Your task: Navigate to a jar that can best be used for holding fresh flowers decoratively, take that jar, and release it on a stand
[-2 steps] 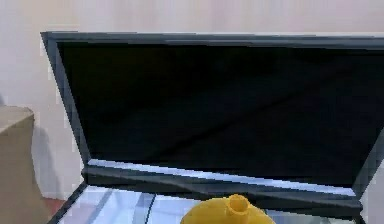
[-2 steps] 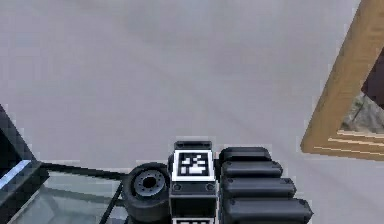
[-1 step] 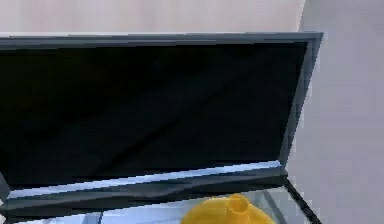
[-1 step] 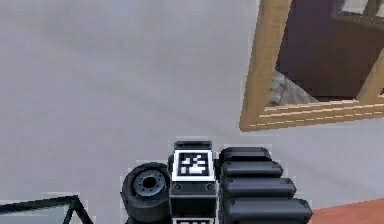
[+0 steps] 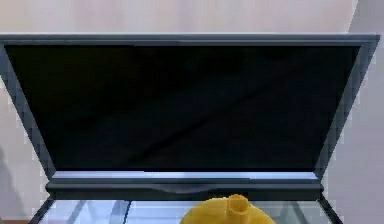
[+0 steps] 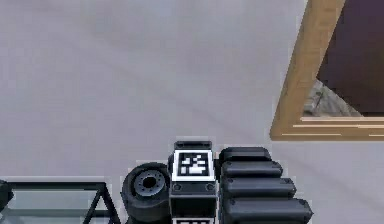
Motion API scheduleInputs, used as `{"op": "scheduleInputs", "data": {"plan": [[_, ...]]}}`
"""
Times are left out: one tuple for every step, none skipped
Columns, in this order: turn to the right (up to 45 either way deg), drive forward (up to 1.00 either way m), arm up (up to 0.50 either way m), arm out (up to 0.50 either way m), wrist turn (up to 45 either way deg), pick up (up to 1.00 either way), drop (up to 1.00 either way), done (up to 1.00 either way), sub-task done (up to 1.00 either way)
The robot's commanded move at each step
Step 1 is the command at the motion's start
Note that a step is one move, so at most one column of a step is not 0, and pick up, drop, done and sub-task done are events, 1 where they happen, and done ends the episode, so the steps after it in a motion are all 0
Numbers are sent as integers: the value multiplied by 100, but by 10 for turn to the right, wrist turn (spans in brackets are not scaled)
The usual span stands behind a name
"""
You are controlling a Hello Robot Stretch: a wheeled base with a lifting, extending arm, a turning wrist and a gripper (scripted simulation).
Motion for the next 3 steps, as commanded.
{"op": "scheduleInputs", "data": {"plan": [[0,15,0,0,0,0,0,0,0],[180,0,0,0,0,0,0,0,0],[-240,0,0,0,0,0,0,0,0]]}}
